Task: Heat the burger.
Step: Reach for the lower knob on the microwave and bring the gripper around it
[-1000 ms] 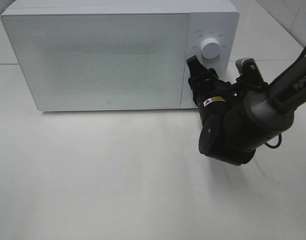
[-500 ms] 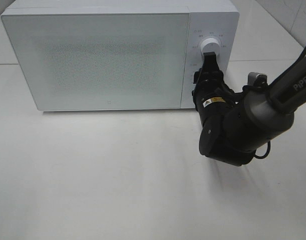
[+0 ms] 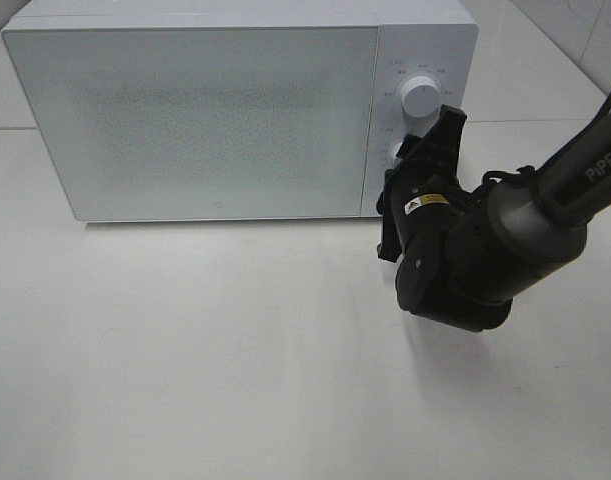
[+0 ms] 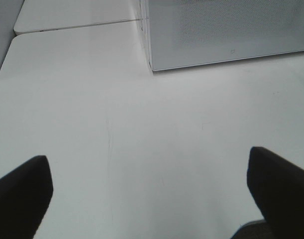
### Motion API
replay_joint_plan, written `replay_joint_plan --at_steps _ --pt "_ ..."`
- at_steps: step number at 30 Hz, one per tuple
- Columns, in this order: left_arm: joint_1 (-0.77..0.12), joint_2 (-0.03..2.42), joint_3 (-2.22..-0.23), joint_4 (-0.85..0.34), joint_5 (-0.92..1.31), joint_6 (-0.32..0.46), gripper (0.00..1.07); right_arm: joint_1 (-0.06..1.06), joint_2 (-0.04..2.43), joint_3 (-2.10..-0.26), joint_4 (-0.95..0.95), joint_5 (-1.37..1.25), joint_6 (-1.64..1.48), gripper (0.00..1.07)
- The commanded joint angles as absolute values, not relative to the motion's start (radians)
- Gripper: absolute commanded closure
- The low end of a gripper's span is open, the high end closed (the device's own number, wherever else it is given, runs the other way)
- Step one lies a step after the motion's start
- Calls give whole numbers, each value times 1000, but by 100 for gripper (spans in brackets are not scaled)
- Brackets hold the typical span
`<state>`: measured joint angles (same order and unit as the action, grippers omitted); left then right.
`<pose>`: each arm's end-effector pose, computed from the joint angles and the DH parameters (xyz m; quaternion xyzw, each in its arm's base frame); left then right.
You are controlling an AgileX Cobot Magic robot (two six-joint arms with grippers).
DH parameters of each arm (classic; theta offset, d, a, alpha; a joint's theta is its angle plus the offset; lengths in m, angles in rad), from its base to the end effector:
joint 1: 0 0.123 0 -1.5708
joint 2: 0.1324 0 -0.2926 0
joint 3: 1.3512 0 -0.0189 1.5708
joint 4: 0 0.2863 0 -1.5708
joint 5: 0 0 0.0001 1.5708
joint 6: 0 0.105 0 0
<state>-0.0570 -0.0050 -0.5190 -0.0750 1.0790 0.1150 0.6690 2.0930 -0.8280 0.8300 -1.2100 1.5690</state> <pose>0.0265 -0.0085 0.2927 0.0753 0.8478 -0.0222 0.5245 0.3436 0.1793 0.0889 0.6101 0.4123 0.5215 0.4311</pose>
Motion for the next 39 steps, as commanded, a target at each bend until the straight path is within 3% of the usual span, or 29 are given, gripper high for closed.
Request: replay_joint_plan --at_steps 1,17,25,27,28,30,31,32,33,34,36,39 --pt "-56 -21 -516 -85 1070 110 6 679 2081 -868 617 -1399 1635 107" --pt "-56 -21 -516 -85 1070 110 6 678 2081 -868 620 -1399 1648 107" --pt "-56 -21 -516 -85 1070 110 6 677 2081 -868 673 -1398 1631 98" --pt "-56 -21 -516 -85 1070 110 6 677 2081 -865 715 -1398 1598 85" --pt "-56 -21 -516 -85 1070 110 6 677 2081 -865 715 -1398 1598 85" --pt "-56 -21 -516 -85 1070 110 6 677 2081 -847 779 -1398 1558 63" --pt "-56 -21 -516 -85 1070 110 6 677 2081 -847 779 -1398 1558 63" --pt "-56 -21 -516 -85 1070 110 6 677 2081 -828 816 -1397 1529 48" --pt "-56 -21 -516 -85 1070 110 6 677 2081 -828 816 -1397 1529 48" --pt "-56 -21 -516 -85 1070 110 6 678 2076 -809 833 -1396 1499 36" --pt "-56 -21 -516 -85 1070 110 6 678 2055 -776 841 -1386 1448 26" --pt "-56 -21 -516 -85 1070 110 6 678 2046 -762 841 -1386 1428 27"
